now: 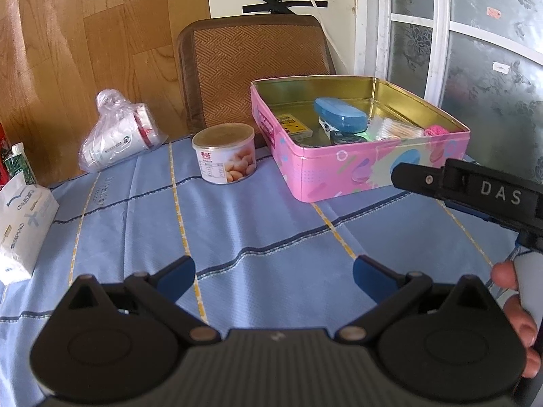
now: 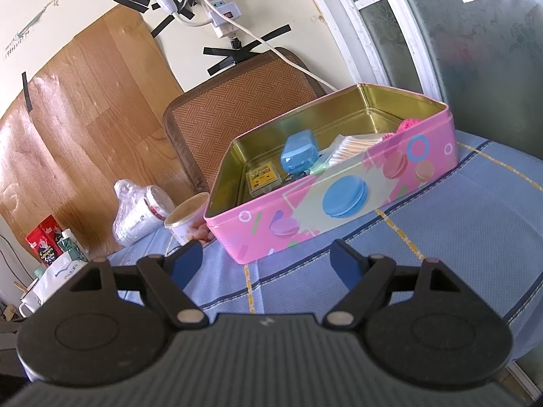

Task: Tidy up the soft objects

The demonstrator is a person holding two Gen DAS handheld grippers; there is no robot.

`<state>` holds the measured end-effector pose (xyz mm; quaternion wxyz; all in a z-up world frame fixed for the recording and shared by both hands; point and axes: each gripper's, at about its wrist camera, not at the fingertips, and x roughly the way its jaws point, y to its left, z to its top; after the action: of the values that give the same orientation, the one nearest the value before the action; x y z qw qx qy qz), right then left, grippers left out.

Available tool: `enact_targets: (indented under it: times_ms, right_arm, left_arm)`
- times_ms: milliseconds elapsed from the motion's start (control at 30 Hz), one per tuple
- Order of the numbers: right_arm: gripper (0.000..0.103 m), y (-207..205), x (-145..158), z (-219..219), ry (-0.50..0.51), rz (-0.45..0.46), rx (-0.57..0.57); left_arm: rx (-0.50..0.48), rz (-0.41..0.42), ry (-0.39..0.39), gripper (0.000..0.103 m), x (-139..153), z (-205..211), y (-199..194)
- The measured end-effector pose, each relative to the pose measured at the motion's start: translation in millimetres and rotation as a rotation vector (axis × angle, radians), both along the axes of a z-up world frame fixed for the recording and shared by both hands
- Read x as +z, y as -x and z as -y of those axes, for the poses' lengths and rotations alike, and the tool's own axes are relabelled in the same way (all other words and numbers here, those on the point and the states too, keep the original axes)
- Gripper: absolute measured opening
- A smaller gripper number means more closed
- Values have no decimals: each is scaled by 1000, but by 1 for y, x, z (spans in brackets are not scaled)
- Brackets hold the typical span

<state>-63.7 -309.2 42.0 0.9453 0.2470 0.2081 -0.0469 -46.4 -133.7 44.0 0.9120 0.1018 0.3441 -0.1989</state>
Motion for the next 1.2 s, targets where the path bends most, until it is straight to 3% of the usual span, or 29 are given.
enact_targets:
  times_ms: [1200]
  right_arm:
    - [84, 2, -3, 2, -7, -5, -11]
  left_arm:
    - [24, -23, -17, 103, -6, 3, -5]
